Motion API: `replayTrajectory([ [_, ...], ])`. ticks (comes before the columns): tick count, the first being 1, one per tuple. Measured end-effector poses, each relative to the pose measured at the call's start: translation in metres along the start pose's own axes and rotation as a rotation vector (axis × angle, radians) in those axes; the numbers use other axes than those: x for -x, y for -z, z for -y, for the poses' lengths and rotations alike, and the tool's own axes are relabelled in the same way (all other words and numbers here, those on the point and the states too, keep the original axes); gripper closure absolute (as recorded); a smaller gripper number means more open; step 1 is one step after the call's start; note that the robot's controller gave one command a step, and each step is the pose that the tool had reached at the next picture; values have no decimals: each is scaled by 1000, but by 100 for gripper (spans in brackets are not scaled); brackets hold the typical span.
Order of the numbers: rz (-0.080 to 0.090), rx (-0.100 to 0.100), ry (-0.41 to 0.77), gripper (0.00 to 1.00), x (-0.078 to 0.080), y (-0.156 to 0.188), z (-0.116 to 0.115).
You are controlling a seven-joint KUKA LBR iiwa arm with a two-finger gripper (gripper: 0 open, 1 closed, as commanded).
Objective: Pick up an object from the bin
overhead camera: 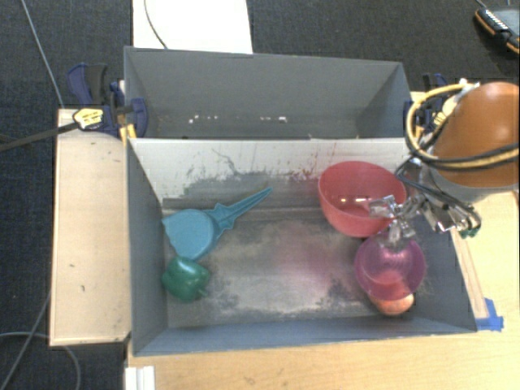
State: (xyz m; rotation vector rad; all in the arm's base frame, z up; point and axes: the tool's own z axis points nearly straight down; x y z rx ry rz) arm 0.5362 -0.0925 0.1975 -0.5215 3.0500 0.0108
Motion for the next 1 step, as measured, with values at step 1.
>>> replayTrajectory([
  [1, 4, -1, -26, 100, 15, 20, -19],
])
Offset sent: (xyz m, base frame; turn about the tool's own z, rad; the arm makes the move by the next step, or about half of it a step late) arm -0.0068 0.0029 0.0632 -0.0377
